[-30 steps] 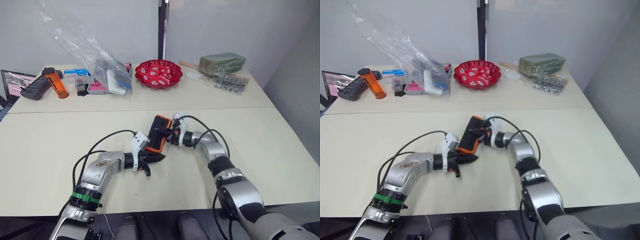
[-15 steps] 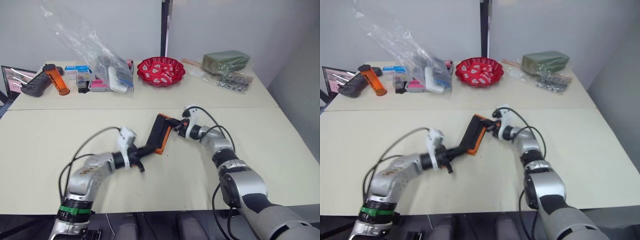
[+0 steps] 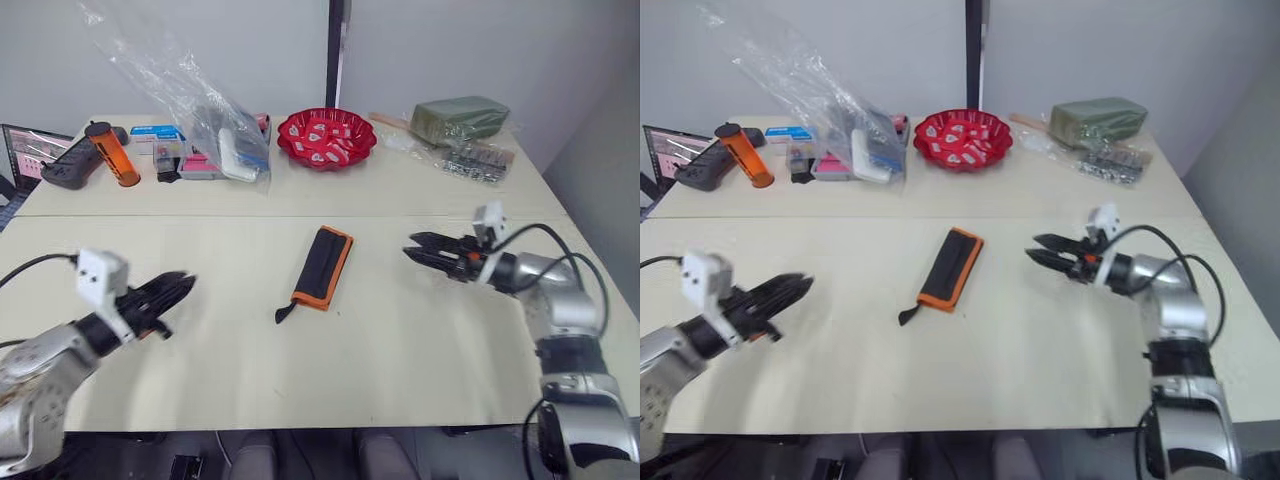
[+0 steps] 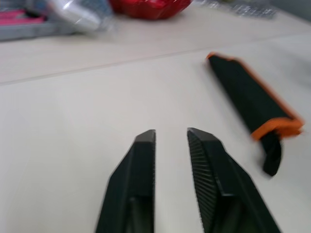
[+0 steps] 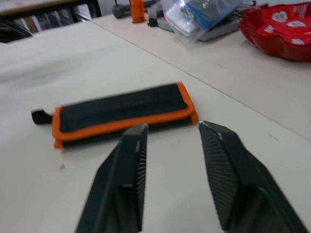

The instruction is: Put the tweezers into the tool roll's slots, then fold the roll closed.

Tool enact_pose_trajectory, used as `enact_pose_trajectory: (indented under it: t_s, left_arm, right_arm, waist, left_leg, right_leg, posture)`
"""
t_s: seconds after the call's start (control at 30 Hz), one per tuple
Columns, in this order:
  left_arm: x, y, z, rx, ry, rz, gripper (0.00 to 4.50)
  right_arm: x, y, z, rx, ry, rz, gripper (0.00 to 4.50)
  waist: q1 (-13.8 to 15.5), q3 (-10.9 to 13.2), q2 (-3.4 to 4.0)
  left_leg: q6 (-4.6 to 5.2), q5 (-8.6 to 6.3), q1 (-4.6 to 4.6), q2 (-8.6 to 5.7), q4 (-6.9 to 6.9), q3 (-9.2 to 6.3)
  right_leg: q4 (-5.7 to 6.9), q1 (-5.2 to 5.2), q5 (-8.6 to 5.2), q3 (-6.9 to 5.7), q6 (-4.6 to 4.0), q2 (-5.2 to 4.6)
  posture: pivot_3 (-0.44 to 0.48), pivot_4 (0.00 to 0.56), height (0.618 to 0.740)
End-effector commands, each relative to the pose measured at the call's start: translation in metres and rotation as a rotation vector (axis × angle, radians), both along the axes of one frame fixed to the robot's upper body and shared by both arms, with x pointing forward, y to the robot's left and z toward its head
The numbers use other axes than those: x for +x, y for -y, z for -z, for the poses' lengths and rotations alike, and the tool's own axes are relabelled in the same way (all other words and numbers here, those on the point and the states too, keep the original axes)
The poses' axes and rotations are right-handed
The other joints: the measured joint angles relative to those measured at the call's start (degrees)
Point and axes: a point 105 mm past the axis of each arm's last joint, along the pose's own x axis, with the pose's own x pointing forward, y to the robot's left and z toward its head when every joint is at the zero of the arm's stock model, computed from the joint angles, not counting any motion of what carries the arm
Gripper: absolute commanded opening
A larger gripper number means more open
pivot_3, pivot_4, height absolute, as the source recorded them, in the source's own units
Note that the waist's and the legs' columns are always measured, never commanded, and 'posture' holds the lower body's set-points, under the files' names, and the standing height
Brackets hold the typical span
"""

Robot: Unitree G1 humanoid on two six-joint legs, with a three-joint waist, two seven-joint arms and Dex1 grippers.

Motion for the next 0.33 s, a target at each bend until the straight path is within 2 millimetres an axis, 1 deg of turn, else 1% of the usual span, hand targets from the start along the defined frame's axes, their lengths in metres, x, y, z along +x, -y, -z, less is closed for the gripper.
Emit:
enact_pose_trajectory:
  t_s: [0.03,0.07,0.13,0.17,0.23,0.33]
  left_arm:
    - [-0.01,-0.022,0.001,0.115,0.014,-0.035,2.52]
    - [-0.013,-0.028,0.006,0.129,0.001,-0.05,2.81]
    - [-0.016,-0.034,0.011,0.143,-0.013,-0.067,3.53]
    - [-0.017,-0.035,0.012,0.143,-0.014,-0.068,3.82]
    - [-0.016,-0.037,0.014,0.165,-0.01,-0.075,4.48]
    - [-0.009,-0.039,0.014,0.17,0.003,-0.075,4.48]
  right_arm:
    - [-0.008,0.014,-0.006,-0.015,0.069,0.041,3.27]
    - [-0.012,0.024,0.003,-0.027,0.056,0.076,3.55]
    - [-0.018,0.038,0.013,-0.038,0.038,0.131,4.29]
    - [-0.02,0.043,0.015,-0.035,0.035,0.159,4.5]
    - [-0.024,0.051,0.018,-0.039,0.036,0.201,4.5]
    - [-0.03,0.057,0.025,-0.062,0.031,0.231,4.5]
  waist:
    - [0.24,0.01,-0.01]
    - [0.41,0.01,-0.01]
    - [0.84,0.01,-0.02]
    - [1.09,0.01,-0.03]
    - [1.31,0.03,-0.05]
    - [1.3,0.03,-0.05]
  left_leg:
    - [0.0,0.01,0.0,0.0,0.02,0.02]
    - [-0.01,0.01,0.0,0.01,0.03,0.04]
    - [-0.01,0.01,-0.02,0.01,0.06,0.1]
    - [-0.01,0.01,-0.03,0.0,0.08,0.11]
    - [-0.01,0.01,-0.06,0.0,0.11,0.12]
    - [-0.01,0.01,-0.06,0.01,0.13,0.16]
  right_leg:
    - [0.0,-0.01,0.01,0.02,-0.02,0.0]
    - [0.0,-0.02,-0.03,0.04,-0.13,0.0]
    - [-0.01,-0.04,-0.1,0.07,-0.24,-0.04]
    - [-0.01,-0.04,-0.1,0.07,-0.24,-0.05]
    - [-0.01,-0.06,-0.09,0.07,-0.23,-0.06]
    - [0.01,-0.07,-0.08,0.08,-0.24,-0.05]
  posture:
    - [0.0,0.15,0.74]
    - [0.0,0.15,0.74]
    - [0.0,0.15,0.74]
    - [0.0,0.15,0.74]
    - [0.0,0.15,0.74]
    - [0.0,0.15,0.74]
